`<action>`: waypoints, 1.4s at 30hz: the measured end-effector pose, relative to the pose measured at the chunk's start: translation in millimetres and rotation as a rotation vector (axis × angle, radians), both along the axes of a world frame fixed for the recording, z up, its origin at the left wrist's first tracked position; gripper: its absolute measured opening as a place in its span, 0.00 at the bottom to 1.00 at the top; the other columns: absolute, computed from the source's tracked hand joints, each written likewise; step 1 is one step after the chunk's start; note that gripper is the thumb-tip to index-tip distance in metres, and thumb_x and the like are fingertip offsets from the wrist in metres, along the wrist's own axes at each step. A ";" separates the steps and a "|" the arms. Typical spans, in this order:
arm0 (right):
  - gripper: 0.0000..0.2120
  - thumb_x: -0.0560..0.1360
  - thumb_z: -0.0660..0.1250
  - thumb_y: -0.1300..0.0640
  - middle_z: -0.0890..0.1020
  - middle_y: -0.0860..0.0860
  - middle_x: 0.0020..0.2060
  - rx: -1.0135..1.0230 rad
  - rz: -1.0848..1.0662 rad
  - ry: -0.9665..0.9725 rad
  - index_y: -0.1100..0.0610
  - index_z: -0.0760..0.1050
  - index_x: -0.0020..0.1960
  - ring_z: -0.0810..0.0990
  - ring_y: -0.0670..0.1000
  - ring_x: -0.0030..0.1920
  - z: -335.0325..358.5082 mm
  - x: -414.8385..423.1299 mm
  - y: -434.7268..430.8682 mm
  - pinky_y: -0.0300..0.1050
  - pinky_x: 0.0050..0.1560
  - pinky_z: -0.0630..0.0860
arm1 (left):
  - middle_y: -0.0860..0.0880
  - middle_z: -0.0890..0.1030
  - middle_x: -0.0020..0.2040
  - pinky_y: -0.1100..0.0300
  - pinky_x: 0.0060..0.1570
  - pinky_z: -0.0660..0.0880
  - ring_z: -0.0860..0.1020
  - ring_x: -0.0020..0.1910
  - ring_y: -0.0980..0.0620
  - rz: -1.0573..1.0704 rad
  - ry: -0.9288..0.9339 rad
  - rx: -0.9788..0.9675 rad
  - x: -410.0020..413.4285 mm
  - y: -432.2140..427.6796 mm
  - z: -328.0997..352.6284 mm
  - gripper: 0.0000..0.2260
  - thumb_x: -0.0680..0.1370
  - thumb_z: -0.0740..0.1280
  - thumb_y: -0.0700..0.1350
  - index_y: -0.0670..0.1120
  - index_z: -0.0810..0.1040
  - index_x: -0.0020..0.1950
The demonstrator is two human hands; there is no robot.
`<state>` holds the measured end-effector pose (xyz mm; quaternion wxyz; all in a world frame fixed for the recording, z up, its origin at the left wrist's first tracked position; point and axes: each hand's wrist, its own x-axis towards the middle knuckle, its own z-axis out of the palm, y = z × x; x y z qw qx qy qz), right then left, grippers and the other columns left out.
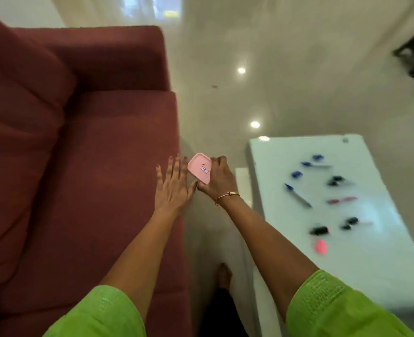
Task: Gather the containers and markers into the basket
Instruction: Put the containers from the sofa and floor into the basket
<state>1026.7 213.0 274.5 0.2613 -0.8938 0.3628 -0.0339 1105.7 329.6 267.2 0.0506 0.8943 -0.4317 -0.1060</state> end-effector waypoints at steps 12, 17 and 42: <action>0.29 0.62 0.73 0.46 0.75 0.61 0.50 0.027 -0.979 0.143 0.64 0.72 0.55 0.74 0.61 0.52 -6.6 -433.3 -24.1 0.51 0.50 0.71 | 0.46 0.49 0.78 0.43 0.74 0.42 0.47 0.78 0.47 -0.675 0.079 -0.015 -347.5 -110.1 -5.5 0.33 0.75 0.38 0.61 0.47 0.44 0.77; 0.30 0.61 0.74 0.43 0.75 0.62 0.51 0.052 -1.348 0.167 0.64 0.74 0.53 0.73 0.62 0.51 -30.5 -551.9 11.9 0.53 0.52 0.73 | 0.44 0.58 0.77 0.41 0.74 0.49 0.57 0.76 0.44 -0.850 0.069 0.008 -462.2 -102.6 -26.1 0.31 0.77 0.44 0.60 0.44 0.52 0.76; 0.41 0.66 0.72 0.41 0.72 0.63 0.60 0.383 -1.799 0.306 0.66 0.60 0.66 0.74 0.60 0.59 -141.7 -619.9 9.0 0.50 0.57 0.74 | 0.43 0.63 0.75 0.40 0.71 0.52 0.61 0.75 0.43 -1.261 -0.124 0.089 -585.4 -136.0 -127.2 0.32 0.78 0.38 0.62 0.44 0.56 0.75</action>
